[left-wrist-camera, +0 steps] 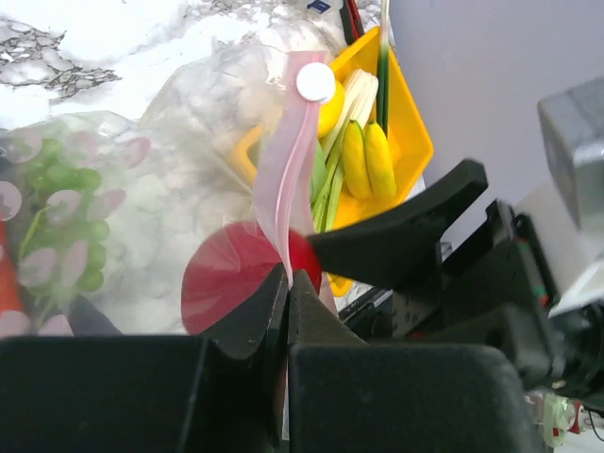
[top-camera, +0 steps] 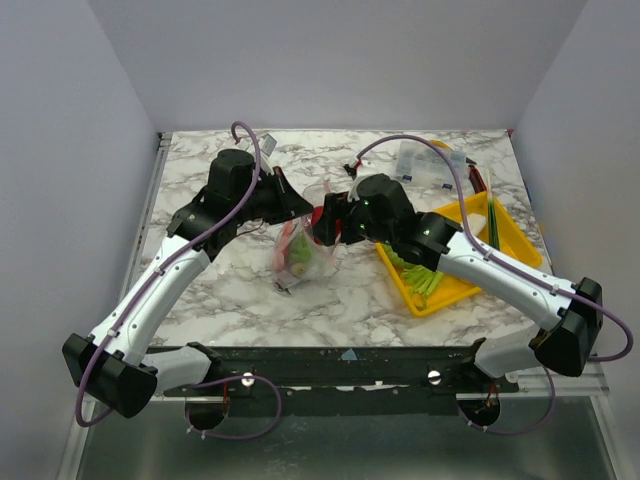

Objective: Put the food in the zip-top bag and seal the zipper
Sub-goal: Place the fake vegetable in the zipper food storage bag, then pick up the fake fruit from the bin.

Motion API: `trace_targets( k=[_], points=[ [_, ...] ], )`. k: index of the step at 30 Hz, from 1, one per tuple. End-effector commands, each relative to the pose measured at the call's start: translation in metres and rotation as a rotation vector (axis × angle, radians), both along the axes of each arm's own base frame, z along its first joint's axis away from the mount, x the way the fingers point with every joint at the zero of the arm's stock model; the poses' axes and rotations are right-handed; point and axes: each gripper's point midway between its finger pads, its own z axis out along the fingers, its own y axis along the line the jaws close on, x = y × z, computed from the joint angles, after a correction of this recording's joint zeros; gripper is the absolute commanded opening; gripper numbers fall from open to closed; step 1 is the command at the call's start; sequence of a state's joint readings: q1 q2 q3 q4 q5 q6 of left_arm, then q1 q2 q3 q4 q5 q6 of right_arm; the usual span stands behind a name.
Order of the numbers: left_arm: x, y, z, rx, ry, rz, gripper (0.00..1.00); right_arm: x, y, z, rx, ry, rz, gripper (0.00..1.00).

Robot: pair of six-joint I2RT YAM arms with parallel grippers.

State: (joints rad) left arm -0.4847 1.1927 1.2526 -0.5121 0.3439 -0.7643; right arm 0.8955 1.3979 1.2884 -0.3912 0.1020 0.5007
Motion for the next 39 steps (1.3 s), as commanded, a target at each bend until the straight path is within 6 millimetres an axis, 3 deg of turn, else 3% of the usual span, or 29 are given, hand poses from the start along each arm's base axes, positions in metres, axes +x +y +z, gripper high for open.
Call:
trace_targets(
  k=[1,7,12,17,22,24,27,30,34,39],
  points=[
    [0.001,0.005,0.023,0.019,-0.087,0.003,0.0,-0.015,0.0,0.0,-0.128,-0.032,0.07,0.26],
    [-0.003,0.007,0.024,0.026,-0.087,-0.006,0.0,-0.011,0.006,0.024,-0.109,-0.035,0.025,0.76],
    [-0.002,0.012,0.02,0.057,-0.081,0.012,0.0,-0.011,-0.002,0.043,-0.09,-0.012,-0.036,0.99],
    [0.0,0.014,0.018,0.08,-0.079,0.007,0.0,-0.006,-0.024,0.069,-0.058,-0.055,-0.137,0.99],
    [0.001,0.022,0.018,0.128,-0.091,0.008,0.0,0.014,-0.093,0.078,-0.06,-0.074,-0.376,0.95],
    [0.001,0.025,0.017,0.149,-0.096,0.008,0.0,0.027,-0.132,0.072,-0.045,-0.054,-0.482,0.94],
    [0.001,0.027,0.015,0.159,-0.101,0.01,0.0,0.046,-0.19,0.046,-0.026,0.001,-0.629,0.92],
    [0.0,0.026,0.015,0.153,-0.098,-0.002,0.0,0.057,-0.227,0.013,-0.029,0.089,-0.763,0.92],
    [-0.001,0.023,0.014,0.144,-0.091,-0.013,0.0,0.062,-0.254,-0.031,0.004,0.221,-0.95,0.92],
    [-0.003,0.023,0.012,0.141,-0.088,-0.019,0.0,0.061,-0.268,-0.073,0.077,0.268,-1.122,0.88]
  ],
)
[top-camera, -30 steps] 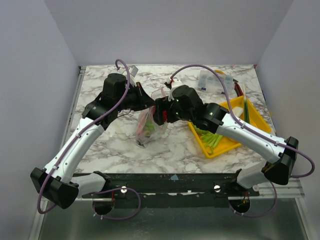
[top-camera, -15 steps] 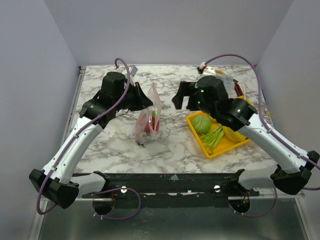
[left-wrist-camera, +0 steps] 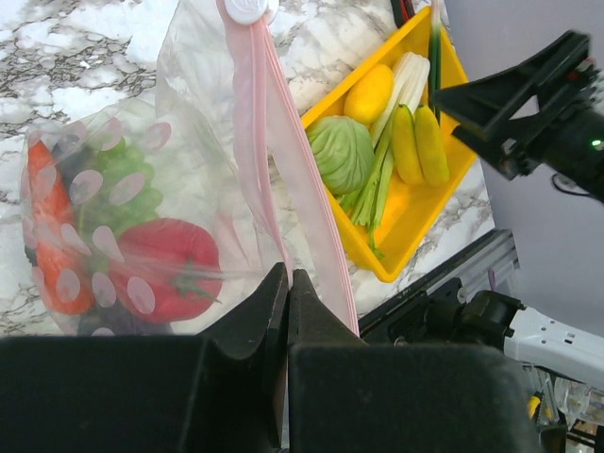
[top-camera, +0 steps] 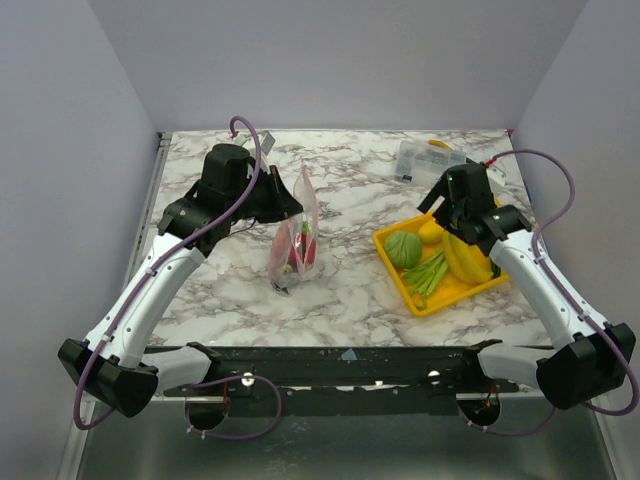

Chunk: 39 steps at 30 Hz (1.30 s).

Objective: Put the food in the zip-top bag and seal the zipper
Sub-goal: Pick up the fake fruit from the bin.

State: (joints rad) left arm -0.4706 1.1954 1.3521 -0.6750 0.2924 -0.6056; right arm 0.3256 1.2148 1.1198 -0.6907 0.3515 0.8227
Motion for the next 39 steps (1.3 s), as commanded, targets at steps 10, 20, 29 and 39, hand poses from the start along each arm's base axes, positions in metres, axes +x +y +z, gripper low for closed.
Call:
trace_targets(
  k=[10,20,29,39],
  points=[
    [-0.003,-0.002,0.012,-0.023,-0.028,-0.031,0.0,-0.004,-0.038,-0.079,0.168,0.0,-0.395,0.69],
    [-0.004,-0.004,0.012,-0.027,-0.03,-0.047,0.0,0.027,-0.02,-0.095,0.199,0.01,-0.303,0.64],
    [-0.006,-0.005,0.013,-0.03,-0.03,-0.053,0.0,0.039,-0.03,-0.116,0.174,0.018,-0.405,0.7],
    [-0.007,-0.004,0.014,-0.033,-0.031,-0.055,0.0,0.045,-0.045,-0.141,0.124,0.008,-0.504,0.72]
  ],
)
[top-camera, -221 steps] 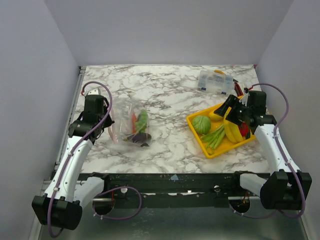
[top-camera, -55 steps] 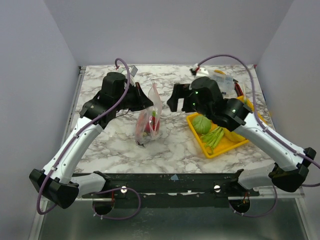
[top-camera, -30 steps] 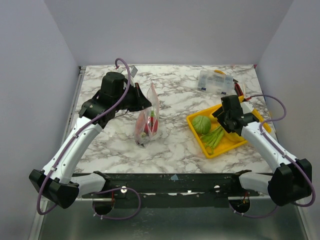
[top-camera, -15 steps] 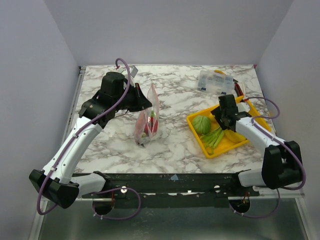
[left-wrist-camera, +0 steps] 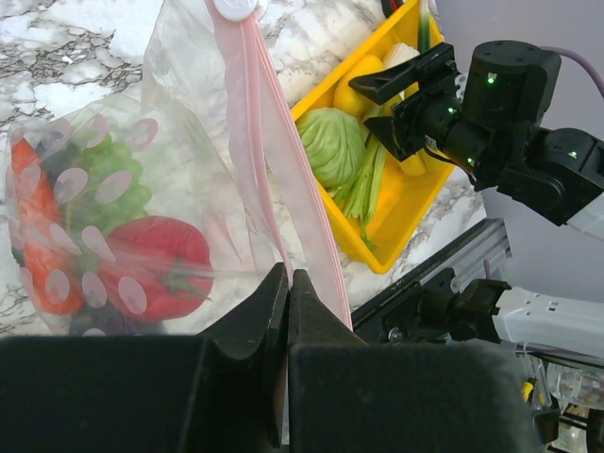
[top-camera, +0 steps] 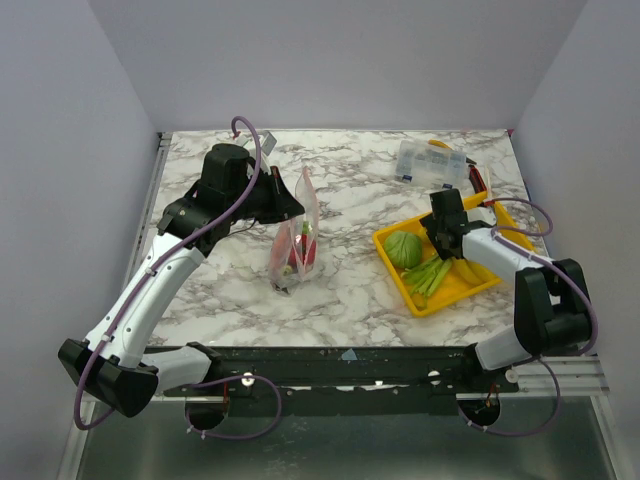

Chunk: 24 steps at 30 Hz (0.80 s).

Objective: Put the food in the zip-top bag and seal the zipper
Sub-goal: Pick up the fake fruit from the bin.

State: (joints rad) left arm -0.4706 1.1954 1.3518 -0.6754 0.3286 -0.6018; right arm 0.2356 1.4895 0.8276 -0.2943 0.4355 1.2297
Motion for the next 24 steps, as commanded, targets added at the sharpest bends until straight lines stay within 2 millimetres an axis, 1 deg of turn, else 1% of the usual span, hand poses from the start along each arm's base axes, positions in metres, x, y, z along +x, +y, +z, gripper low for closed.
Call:
trace_targets(
  k=[1,4,6,9,10,12,15,17,19,20,23,24],
  points=[
    [-0.003,0.0,0.013,-0.018,-0.038,-0.02,0.0,0.012,-0.015,-0.004,-0.064,-0.029,-0.069,0.72],
    [-0.004,0.002,0.013,-0.013,-0.042,-0.017,0.0,0.015,-0.014,-0.009,-0.077,-0.013,-0.045,0.7],
    [-0.004,0.003,0.012,-0.009,-0.043,-0.015,0.0,0.014,-0.012,-0.011,-0.072,-0.008,-0.028,0.66],
    [-0.005,0.003,0.012,-0.008,-0.042,-0.013,0.0,0.012,-0.003,-0.003,-0.046,-0.029,0.034,0.6],
    [-0.005,0.003,0.012,-0.009,-0.04,-0.012,0.0,0.009,-0.002,0.002,-0.041,-0.041,0.044,0.57],
    [-0.004,0.003,0.011,-0.014,-0.039,-0.01,0.0,0.006,-0.004,0.014,-0.057,-0.074,0.064,0.46],
    [-0.003,0.0,0.009,-0.02,-0.031,-0.015,0.0,0.004,-0.011,0.034,-0.11,-0.123,0.096,0.25],
    [-0.003,-0.001,0.008,-0.023,-0.025,-0.02,0.0,0.003,-0.009,0.052,-0.123,-0.152,0.142,0.13],
    [-0.003,-0.001,0.008,-0.022,-0.021,-0.023,0.0,0.002,-0.002,0.07,-0.131,-0.175,0.217,0.02],
    [-0.002,-0.001,0.008,-0.021,-0.02,-0.022,0.0,0.002,0.004,0.078,-0.131,-0.181,0.266,0.0],
    [-0.002,-0.001,0.009,-0.021,-0.022,-0.019,0.0,-0.006,0.021,0.102,-0.117,-0.192,0.415,0.0],
    [-0.002,-0.002,0.01,-0.022,-0.023,-0.02,0.0,-0.009,0.03,0.11,-0.104,-0.203,0.488,0.0]
  ],
)
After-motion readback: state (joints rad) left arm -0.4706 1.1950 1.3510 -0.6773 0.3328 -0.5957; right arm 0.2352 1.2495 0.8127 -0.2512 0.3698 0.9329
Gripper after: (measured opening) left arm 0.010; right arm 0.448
